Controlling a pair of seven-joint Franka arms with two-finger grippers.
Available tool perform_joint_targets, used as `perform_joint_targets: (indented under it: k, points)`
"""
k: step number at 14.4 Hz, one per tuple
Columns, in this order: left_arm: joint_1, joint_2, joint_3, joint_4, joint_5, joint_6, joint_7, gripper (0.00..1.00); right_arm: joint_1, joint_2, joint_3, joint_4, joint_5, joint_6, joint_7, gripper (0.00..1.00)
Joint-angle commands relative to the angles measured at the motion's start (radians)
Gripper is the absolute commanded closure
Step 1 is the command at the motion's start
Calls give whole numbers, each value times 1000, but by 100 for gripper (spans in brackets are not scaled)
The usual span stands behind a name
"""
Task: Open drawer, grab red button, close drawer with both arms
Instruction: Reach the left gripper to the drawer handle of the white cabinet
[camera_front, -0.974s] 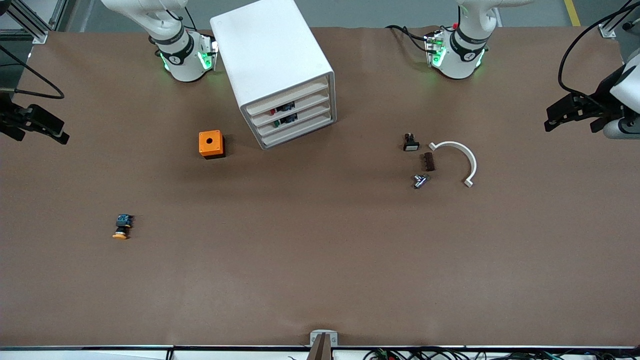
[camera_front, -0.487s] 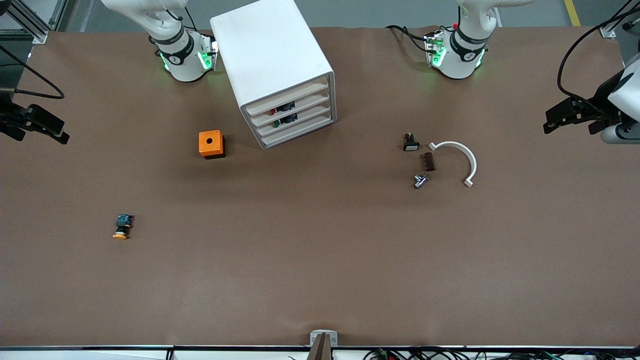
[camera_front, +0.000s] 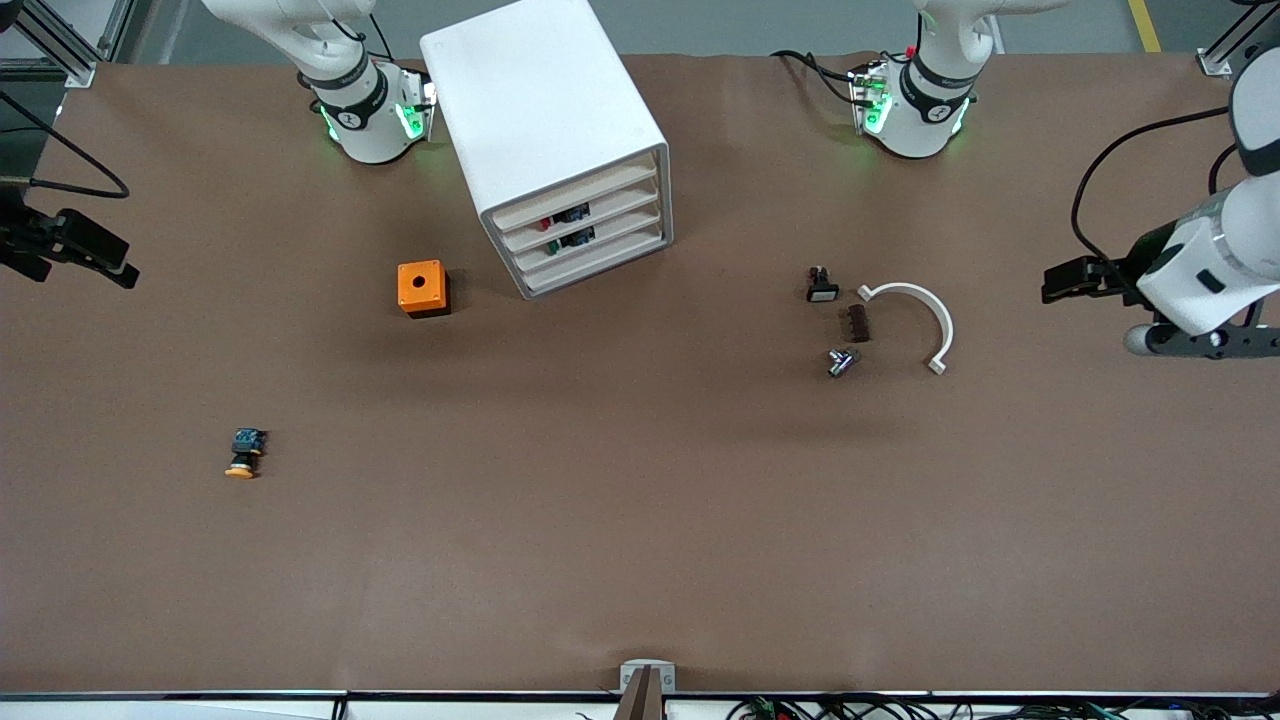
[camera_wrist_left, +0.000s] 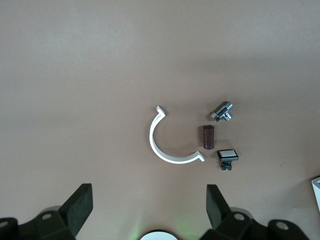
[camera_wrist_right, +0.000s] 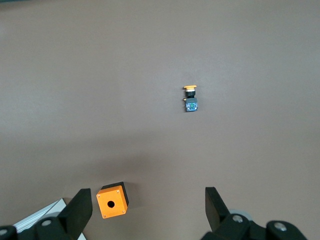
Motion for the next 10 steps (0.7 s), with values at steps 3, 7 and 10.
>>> perform_joint_targets:
  k: [3, 7, 10]
  points:
    - [-93, 72, -3, 13, 14, 0, -134, 0, -10, -2, 4, 5, 13, -8, 1, 0]
    - [-211, 138, 0, 22, 14, 1, -320, 0, -10, -2, 4, 5, 13, -8, -3, 0]
    - [-280, 172, -2, 23, 5, 0, -489, 0, -10, -2, 4, 5, 13, -8, -3, 0]
